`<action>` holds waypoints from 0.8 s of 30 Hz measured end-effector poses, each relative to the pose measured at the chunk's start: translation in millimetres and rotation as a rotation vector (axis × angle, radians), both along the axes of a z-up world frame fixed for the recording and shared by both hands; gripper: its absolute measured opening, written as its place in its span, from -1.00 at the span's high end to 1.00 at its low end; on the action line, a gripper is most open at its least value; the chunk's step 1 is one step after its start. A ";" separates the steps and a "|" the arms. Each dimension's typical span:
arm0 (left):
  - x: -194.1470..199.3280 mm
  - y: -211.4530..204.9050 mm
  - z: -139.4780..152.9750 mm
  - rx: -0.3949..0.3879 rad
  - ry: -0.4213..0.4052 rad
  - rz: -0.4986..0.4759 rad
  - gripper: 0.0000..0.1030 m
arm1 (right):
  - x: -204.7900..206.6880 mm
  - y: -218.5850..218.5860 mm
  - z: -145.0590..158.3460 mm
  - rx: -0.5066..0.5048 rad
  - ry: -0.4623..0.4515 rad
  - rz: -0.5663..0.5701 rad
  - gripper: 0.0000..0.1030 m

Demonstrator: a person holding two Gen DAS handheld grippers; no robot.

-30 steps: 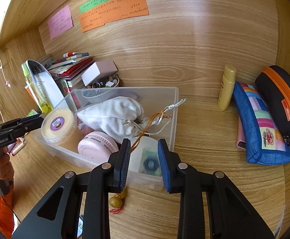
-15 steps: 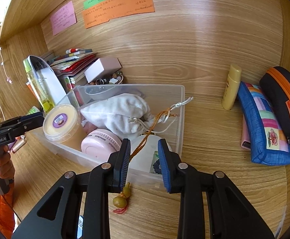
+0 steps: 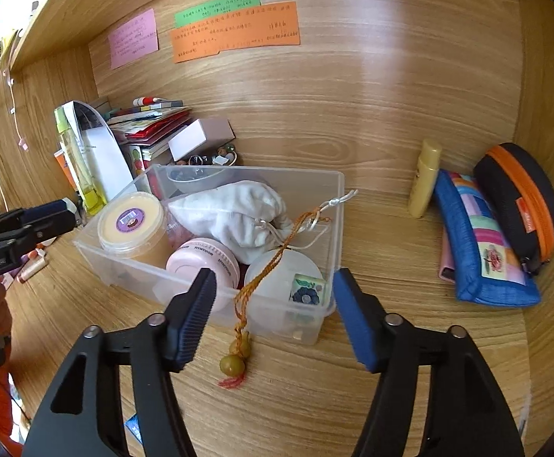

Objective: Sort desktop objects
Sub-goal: 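Carry the eraser and square block into the clear box and release, then grasp the blue card with left gripper while right grasps the gourd charm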

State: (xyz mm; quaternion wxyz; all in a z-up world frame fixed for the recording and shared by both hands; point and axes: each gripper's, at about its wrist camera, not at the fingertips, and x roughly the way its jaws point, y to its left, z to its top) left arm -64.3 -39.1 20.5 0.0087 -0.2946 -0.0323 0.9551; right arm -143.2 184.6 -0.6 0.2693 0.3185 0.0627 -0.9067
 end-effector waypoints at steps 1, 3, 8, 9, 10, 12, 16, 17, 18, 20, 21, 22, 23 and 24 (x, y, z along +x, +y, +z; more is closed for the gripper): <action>3.6 2.2 1.7 -0.002 0.008 -0.004 -0.36 | 2.1 0.4 -0.1 0.005 0.005 -0.005 -0.31; 6.7 5.0 2.9 -0.008 0.011 -0.004 -0.55 | 5.2 1.6 -0.4 0.014 0.015 -0.020 -0.52; 11.6 16.4 -3.1 -0.007 -0.026 -0.031 -0.76 | 13.3 3.5 -4.1 0.041 0.020 -0.042 -0.68; 12.0 18.5 -5.2 -0.007 -0.030 -0.032 -0.78 | 15.4 3.2 -5.9 0.057 0.021 -0.046 -0.68; 13.8 21.5 -8.2 -0.012 -0.036 -0.035 -0.78 | 17.4 2.6 -7.2 0.070 0.024 -0.045 -0.68; 15.8 25.2 -12.9 -0.021 -0.051 -0.046 -0.78 | 22.1 1.8 -10.2 0.087 0.025 -0.036 -0.68; 22.4 30.8 -25.2 -0.019 -0.089 -0.061 -0.78 | 27.4 -0.5 -18.3 0.110 0.005 -0.012 -0.69; 23.9 31.1 -27.6 -0.017 -0.097 -0.064 -0.78 | 28.2 -1.8 -20.9 0.115 -0.001 -0.006 -0.69; 25.0 30.9 -30.2 -0.014 -0.105 -0.066 -0.78 | 28.9 -4.1 -24.6 0.124 -0.011 0.003 -0.69; 28.6 31.0 -36.2 -0.014 -0.122 -0.065 -0.78 | 29.0 -7.7 -30.7 0.136 -0.035 0.025 -0.69; 30.3 31.1 -37.7 -0.015 -0.127 -0.064 -0.78 | 28.4 -10.1 -34.7 0.138 -0.058 0.046 -0.69; 32.6 31.6 -40.1 -0.017 -0.135 -0.066 -0.78 | 27.9 -11.9 -37.4 0.132 -0.074 0.061 -0.69; 34.0 32.1 -41.5 -0.019 -0.140 -0.070 -0.78 | 27.5 -13.5 -40.0 0.126 -0.085 0.073 -0.69; 35.5 32.7 -42.8 -0.023 -0.145 -0.072 -0.78 | 26.8 -15.2 -42.6 0.120 -0.095 0.081 -0.69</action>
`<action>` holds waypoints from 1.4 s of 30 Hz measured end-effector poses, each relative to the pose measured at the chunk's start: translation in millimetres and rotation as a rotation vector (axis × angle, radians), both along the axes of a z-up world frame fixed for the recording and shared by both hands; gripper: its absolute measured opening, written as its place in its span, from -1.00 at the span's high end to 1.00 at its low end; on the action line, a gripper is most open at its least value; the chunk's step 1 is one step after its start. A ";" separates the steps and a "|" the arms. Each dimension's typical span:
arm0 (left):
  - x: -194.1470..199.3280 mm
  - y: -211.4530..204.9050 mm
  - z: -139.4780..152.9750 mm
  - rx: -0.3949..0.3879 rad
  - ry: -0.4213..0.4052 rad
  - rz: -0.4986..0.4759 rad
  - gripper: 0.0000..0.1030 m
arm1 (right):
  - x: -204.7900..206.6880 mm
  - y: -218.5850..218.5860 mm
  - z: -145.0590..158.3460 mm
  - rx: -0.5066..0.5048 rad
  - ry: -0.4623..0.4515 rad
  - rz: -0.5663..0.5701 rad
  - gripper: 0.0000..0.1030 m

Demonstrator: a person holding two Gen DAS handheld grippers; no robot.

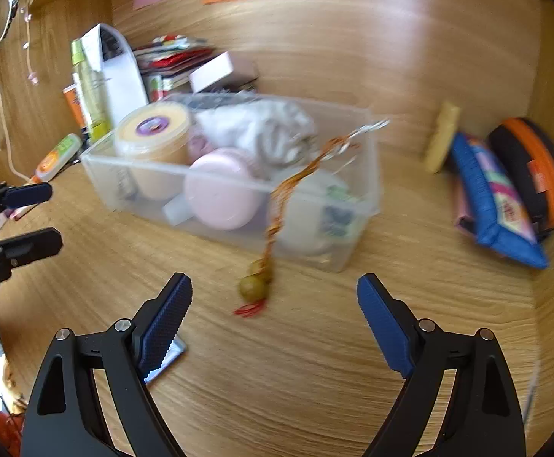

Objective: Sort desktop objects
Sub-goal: 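Grasp the blue card with left gripper while right grasps the gourd charm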

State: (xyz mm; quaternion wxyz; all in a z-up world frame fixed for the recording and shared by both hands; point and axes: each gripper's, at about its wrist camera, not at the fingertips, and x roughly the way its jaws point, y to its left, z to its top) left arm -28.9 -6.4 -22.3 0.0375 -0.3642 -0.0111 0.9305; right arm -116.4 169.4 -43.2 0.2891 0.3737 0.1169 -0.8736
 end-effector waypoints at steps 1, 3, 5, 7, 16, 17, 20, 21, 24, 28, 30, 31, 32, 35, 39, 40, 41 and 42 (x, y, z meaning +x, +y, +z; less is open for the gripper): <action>2.3 1.0 -1.6 -0.006 -0.006 -0.004 -0.78 | -0.6 -2.1 -2.2 0.001 -0.004 0.004 -0.69; 5.5 2.5 -4.2 -0.011 -0.019 -0.012 -0.78 | -1.9 -6.3 -5.5 0.013 -0.003 0.012 -0.69; 8.0 3.9 -6.4 -0.007 -0.031 -0.025 -0.78 | -4.0 -9.6 -7.7 0.017 -0.009 0.024 -0.66; 10.9 7.6 -8.8 -0.005 -0.041 -0.043 -0.78 | -7.0 -13.4 -11.2 0.034 -0.022 0.027 -0.62; 7.9 33.1 -21.4 0.022 -0.107 -0.140 -0.78 | -15.5 -25.2 -25.1 0.100 -0.077 0.041 0.20; 6.7 36.6 -23.2 0.021 -0.117 -0.150 -0.78 | -15.5 -26.5 -25.6 0.099 -0.075 0.047 0.27; 4.3 48.8 -28.8 0.005 -0.140 -0.179 -0.78 | -16.4 -30.0 -25.2 0.104 -0.070 0.050 0.29; 3.7 52.2 -30.0 0.000 -0.145 -0.187 -0.78 | -16.7 -30.4 -25.0 0.102 -0.070 0.053 0.32; 4.0 63.8 -32.2 -0.012 -0.157 -0.212 -0.78 | -16.1 -29.5 -24.4 0.093 -0.072 0.061 0.48; 2.6 80.7 -34.7 -0.030 -0.179 -0.247 -0.78 | -17.6 -27.0 -24.0 0.090 -0.067 0.064 0.66; 1.0 87.1 -36.7 -0.031 -0.193 -0.251 -0.78 | -16.6 -24.5 -24.6 0.086 -0.063 0.063 0.66; -0.2 91.9 -38.6 -0.033 -0.205 -0.254 -0.78 | -16.7 -23.8 -24.7 0.083 -0.064 0.062 0.66; -0.9 94.9 -39.7 -0.035 -0.209 -0.254 -0.78 | -17.0 -22.0 -24.4 0.077 -0.066 0.060 0.66; -2.8 104.7 -43.7 -0.050 -0.223 -0.256 -0.77 | -17.5 -14.1 -21.8 0.045 -0.067 0.052 0.66; -3.4 114.9 -46.1 -0.079 -0.229 -0.258 -0.62 | -15.3 -4.5 -15.7 -0.018 -0.074 0.050 0.66; -3.0 116.3 -45.4 -0.078 -0.226 -0.259 -0.57 | -13.4 -3.1 -13.0 -0.031 -0.069 0.052 0.66; -2.8 116.8 -44.4 -0.079 -0.223 -0.258 -0.47 | -10.9 -0.4 -9.6 -0.046 -0.059 0.054 0.66; -2.8 116.8 -43.6 -0.078 -0.222 -0.255 -0.40 | -9.0 0.2 -7.8 -0.056 -0.054 0.057 0.66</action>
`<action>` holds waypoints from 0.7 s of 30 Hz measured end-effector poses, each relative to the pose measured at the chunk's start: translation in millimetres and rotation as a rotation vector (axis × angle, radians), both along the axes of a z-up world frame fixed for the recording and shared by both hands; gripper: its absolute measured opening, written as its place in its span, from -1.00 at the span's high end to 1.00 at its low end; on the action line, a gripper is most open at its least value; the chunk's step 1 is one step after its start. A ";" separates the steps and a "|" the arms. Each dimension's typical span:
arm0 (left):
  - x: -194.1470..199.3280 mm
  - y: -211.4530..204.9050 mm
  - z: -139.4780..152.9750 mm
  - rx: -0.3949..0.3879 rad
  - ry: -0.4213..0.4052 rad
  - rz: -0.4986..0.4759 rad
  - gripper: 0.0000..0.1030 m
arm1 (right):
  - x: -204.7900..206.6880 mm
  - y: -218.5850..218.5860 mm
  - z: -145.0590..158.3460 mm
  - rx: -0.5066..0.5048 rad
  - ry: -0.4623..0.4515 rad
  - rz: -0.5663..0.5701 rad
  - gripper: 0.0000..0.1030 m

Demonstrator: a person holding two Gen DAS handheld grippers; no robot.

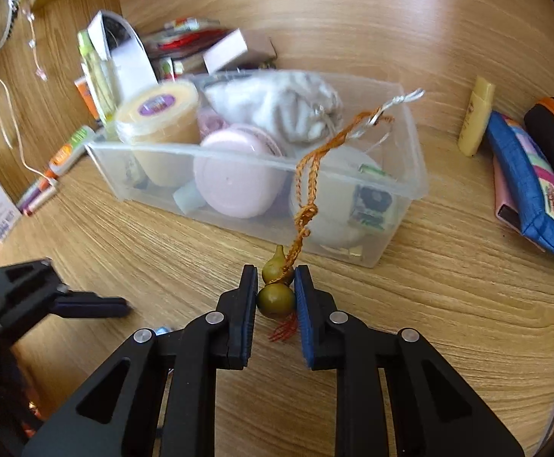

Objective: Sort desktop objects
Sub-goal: 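Grasp the blue card with left gripper while right grasps the gourd charm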

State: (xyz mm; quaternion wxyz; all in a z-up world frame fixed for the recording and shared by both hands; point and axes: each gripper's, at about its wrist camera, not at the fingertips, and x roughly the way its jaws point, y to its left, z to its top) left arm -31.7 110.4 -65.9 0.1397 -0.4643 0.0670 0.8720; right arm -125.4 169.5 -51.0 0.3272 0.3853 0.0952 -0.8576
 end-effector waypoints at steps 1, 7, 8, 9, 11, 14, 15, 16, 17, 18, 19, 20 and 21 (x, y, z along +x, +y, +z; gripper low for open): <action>-0.2 -0.7 0.9 0.001 0.001 0.006 -0.36 | 1.5 1.5 1.9 -0.011 0.001 0.002 0.66; -0.6 -13.9 3.7 0.002 0.019 0.079 0.31 | 5.1 10.2 8.4 -0.066 -0.001 0.012 0.66; -0.3 -16.3 3.9 0.002 0.019 0.086 0.45 | 4.8 11.0 9.3 -0.073 -0.002 0.012 0.66; -0.4 -19.2 3.3 0.003 0.018 0.091 0.49 | 4.3 12.0 10.6 -0.082 -0.002 0.012 0.66; -3.2 -30.3 2.0 0.012 0.015 0.098 0.49 | 4.4 13.8 11.6 -0.094 -0.003 0.014 0.66; -2.5 -40.3 3.4 0.020 0.011 0.116 0.49 | 6.5 14.4 14.7 -0.106 0.005 0.016 0.66; -2.7 -45.3 3.9 0.031 0.006 0.126 0.49 | 7.3 15.2 15.8 -0.108 0.008 0.016 0.66; -6.2 -45.9 3.7 0.039 0.002 0.134 0.49 | 8.4 16.2 17.7 -0.112 0.013 0.015 0.66; -6.1 -49.1 4.6 0.044 0.003 0.143 0.49 | 9.2 16.7 19.8 -0.116 0.015 0.016 0.66; -5.6 -53.8 6.4 0.050 0.006 0.155 0.49 | 9.9 17.0 22.5 -0.122 0.020 0.018 0.66; -4.7 -56.6 7.6 0.054 0.010 0.161 0.49 | 10.4 17.4 25.4 -0.127 0.026 0.018 0.66; -4.7 -60.5 10.6 0.062 0.019 0.169 0.49 | 10.9 17.6 28.5 -0.131 0.031 0.019 0.66; -6.5 -61.3 13.2 0.068 0.026 0.173 0.49 | 11.4 17.7 31.6 -0.137 0.036 0.022 0.66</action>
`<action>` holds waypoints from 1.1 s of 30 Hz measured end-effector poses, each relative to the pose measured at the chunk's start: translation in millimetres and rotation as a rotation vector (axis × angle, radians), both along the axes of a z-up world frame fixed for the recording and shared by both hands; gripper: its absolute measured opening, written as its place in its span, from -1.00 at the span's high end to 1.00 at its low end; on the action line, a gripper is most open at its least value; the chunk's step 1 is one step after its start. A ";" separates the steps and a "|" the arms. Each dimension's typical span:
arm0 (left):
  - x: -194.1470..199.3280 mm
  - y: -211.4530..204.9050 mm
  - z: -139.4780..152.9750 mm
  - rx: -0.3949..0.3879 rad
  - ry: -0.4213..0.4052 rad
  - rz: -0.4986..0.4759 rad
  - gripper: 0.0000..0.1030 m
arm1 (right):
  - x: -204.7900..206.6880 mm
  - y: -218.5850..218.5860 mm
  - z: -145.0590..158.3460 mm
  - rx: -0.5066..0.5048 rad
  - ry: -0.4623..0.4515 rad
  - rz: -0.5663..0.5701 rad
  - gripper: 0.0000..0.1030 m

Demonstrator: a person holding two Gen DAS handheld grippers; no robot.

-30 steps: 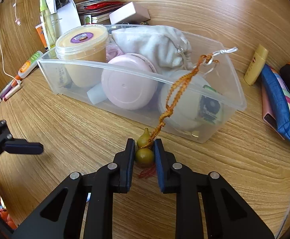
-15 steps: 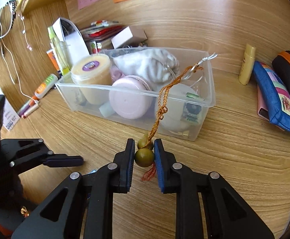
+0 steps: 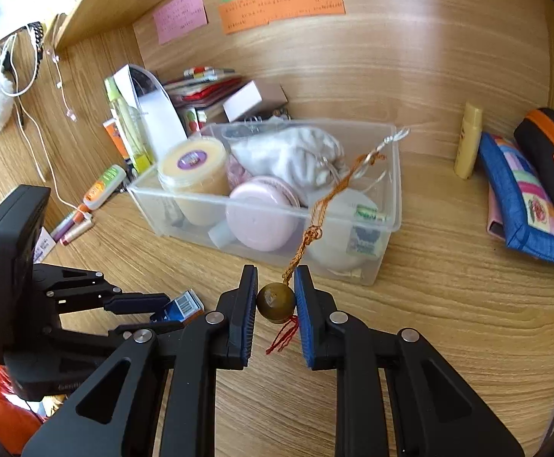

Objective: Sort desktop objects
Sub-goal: 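Grasp the blue card with left gripper while right grasps the gourd charm, then carry the blue card and gourd charm into the clear box and release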

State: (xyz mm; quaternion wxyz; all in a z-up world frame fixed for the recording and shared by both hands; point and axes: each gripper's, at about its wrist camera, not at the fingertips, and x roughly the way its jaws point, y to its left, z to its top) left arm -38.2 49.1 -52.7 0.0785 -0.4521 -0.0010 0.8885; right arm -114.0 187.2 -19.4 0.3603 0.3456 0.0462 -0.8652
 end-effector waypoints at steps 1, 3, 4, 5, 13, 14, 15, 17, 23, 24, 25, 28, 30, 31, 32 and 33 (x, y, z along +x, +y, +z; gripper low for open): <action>0.6 -3.5 4.6 0.007 0.014 0.010 0.49 | 0.4 -0.3 3.6 -0.007 0.005 0.002 0.66; -0.7 -6.1 10.5 0.014 0.035 0.018 0.49 | 0.9 -1.7 8.8 -0.015 0.015 0.003 0.66; 0.9 -10.0 15.3 0.018 0.050 0.027 0.49 | 1.0 -2.9 11.5 -0.019 0.022 0.004 0.66; 1.7 -12.6 18.2 0.022 0.059 0.031 0.49 | 0.5 -4.0 13.9 -0.024 0.025 0.006 0.66; 2.9 -36.4 42.8 0.060 0.140 0.086 0.49 | -4.4 -13.3 30.5 -0.062 0.047 0.016 0.66; 2.5 -38.7 45.5 0.064 0.148 0.091 0.49 | -5.3 -14.6 33.4 -0.065 0.055 0.018 0.66; -3.7 -36.5 47.5 0.067 0.157 0.094 0.49 | -6.1 -15.5 35.7 -0.065 0.062 0.016 0.66; -3.3 -43.3 56.1 0.069 0.183 0.106 0.49 | -9.4 -17.5 41.1 -0.067 0.077 0.007 0.66; -5.5 -59.8 77.9 0.074 0.241 0.119 0.49 | -25.3 -23.4 51.6 -0.071 0.093 -0.018 0.66; -7.1 -62.8 80.4 0.074 0.248 0.125 0.49 | -26.9 -24.2 52.5 -0.071 0.096 -0.020 0.66; -8.6 -64.3 81.6 0.073 0.251 0.128 0.49 | -30.1 -25.6 54.3 -0.070 0.100 -0.022 0.66; -17.0 -72.4 88.1 0.069 0.261 0.144 0.49 | -40.6 -30.7 56.4 -0.066 0.098 -0.028 0.66; -23.0 -76.7 90.6 0.068 0.265 0.150 0.49 | -46.8 -34.3 56.8 -0.066 0.094 -0.026 0.66; -27.2 -79.4 92.1 0.065 0.266 0.157 0.49 | -48.9 -35.9 56.6 -0.064 0.094 -0.026 0.66; -30.0 -81.1 92.6 0.064 0.269 0.161 0.49 | -51.7 -37.9 56.1 -0.063 0.094 -0.025 0.66; -32.7 -82.5 93.6 0.062 0.271 0.165 0.49 | -53.6 -39.2 55.3 -0.065 0.092 -0.026 0.66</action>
